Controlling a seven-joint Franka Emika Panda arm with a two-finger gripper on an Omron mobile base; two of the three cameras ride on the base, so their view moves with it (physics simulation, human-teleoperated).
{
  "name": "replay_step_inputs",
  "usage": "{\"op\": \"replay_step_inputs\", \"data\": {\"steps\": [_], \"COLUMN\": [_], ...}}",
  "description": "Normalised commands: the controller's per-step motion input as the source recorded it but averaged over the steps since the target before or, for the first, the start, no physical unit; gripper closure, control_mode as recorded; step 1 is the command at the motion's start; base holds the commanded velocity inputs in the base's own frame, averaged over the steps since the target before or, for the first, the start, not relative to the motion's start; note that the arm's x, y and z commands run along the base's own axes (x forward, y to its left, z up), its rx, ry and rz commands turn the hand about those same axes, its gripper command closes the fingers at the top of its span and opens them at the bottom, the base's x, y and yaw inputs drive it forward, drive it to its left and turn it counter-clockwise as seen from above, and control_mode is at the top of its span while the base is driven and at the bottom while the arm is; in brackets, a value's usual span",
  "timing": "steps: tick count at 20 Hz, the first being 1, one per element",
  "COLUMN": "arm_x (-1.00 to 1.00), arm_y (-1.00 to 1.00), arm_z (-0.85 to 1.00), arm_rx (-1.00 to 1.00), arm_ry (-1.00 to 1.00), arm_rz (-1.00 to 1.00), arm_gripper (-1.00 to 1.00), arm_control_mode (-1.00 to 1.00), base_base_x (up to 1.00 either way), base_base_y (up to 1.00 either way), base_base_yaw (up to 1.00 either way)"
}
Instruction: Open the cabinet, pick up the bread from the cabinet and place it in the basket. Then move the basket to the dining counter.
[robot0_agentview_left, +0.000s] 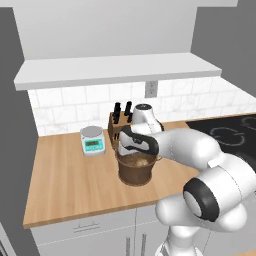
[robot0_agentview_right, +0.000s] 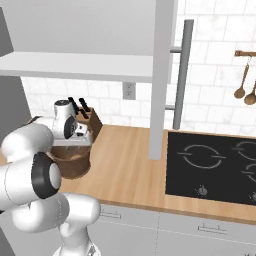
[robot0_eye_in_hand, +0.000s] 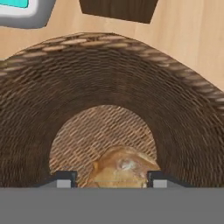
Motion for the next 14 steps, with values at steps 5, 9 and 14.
{"op": "replay_step_inputs", "data": {"steps": [5, 9, 14], "arm_x": [-0.61, -0.87, -0.76], "arm_y": [0.0, -0.06, -0.23], "arm_z": [0.33, 0.39, 0.76], "arm_rx": [0.0, 0.0, 0.01], "arm_ry": [-0.15, -0.27, -0.27], "arm_rz": [-0.04, -0.14, -0.21], "arm_gripper": [-1.0, -1.0, -1.0], "arm_control_mode": [-1.0, -1.0, -1.0], "base_base_x": [0.0, 0.0, 0.0], "base_base_y": [0.0, 0.0, 0.0], "base_base_yaw": [0.0, 0.0, 0.0]}}
